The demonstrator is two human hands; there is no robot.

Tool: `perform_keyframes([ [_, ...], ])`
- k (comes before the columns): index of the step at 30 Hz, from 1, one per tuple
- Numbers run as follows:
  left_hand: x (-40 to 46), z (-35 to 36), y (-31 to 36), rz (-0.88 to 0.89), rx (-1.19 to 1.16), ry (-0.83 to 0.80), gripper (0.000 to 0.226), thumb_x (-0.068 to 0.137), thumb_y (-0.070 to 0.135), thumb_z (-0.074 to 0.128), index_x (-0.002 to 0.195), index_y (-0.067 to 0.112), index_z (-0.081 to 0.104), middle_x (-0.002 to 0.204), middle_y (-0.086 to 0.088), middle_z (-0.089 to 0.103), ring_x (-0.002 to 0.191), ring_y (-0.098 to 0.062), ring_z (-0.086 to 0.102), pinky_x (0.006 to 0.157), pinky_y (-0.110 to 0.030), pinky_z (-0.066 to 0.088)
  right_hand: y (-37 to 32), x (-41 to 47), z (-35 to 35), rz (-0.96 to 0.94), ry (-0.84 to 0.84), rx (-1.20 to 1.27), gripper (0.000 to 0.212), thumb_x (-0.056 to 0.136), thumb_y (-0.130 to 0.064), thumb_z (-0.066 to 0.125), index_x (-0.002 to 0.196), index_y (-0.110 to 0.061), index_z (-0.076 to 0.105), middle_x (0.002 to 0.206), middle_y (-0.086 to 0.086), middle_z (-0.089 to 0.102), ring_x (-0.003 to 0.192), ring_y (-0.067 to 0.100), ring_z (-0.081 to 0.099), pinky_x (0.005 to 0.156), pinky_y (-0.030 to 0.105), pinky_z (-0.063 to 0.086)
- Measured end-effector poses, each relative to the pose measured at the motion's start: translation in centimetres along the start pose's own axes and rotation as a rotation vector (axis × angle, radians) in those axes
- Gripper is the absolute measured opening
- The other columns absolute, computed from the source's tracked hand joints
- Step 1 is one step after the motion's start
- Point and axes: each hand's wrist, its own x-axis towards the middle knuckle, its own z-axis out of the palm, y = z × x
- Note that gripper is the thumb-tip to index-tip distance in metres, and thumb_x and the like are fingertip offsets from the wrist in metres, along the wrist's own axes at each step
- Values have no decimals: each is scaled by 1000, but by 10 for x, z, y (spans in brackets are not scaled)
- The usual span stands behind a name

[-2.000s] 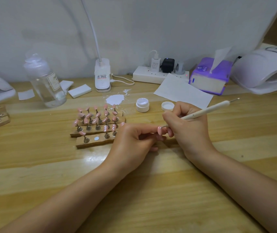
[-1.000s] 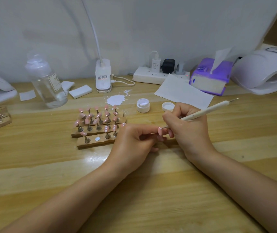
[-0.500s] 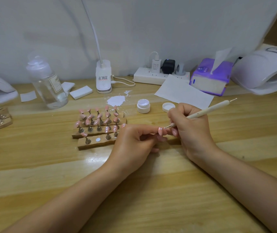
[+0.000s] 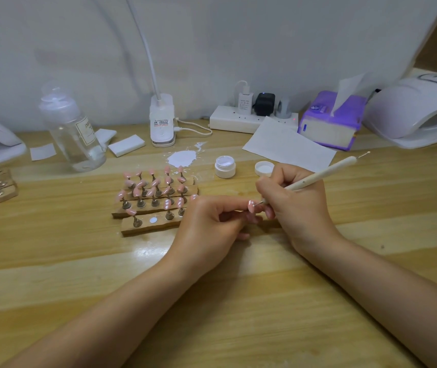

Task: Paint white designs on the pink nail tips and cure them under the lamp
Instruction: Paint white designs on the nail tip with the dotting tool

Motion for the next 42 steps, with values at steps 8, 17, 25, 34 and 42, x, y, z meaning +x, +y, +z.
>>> perform_keyframes([
  [8,-1,0,1,-6,-1,0,42,87,-4,55,72,31,73,73,17,71,75,4,65,58,-12,51,0,0,1,4,5,-4,36,74,15,49,50,-8,34,30,-1,32,27,4,45,35,8,31],
  [17,-1,0,1,-4,-5,2,39,86,-3,57,72,29,73,75,15,72,77,2,66,58,-12,51,-1,-1,1,15,1,5,36,73,14,49,50,-7,33,31,0,32,28,7,46,35,8,32],
  [25,-1,0,1,-12,-7,13,41,85,-3,58,71,32,73,74,16,71,76,2,66,58,-12,51,0,0,1,18,3,15,31,73,15,49,51,-4,36,32,3,31,28,9,45,36,8,33],
  [34,0,1,1,-17,-2,12,39,85,-4,58,72,30,73,74,14,72,77,1,67,57,-12,51,-1,-1,1,25,5,3,33,74,15,49,52,-5,36,31,1,32,28,7,46,35,9,32],
  [42,0,0,1,-17,-3,8,40,85,-3,57,72,31,73,73,15,71,76,3,66,58,-11,51,-2,-1,2,27,8,-1,36,74,16,49,50,-7,34,30,1,32,27,5,44,34,8,31],
])
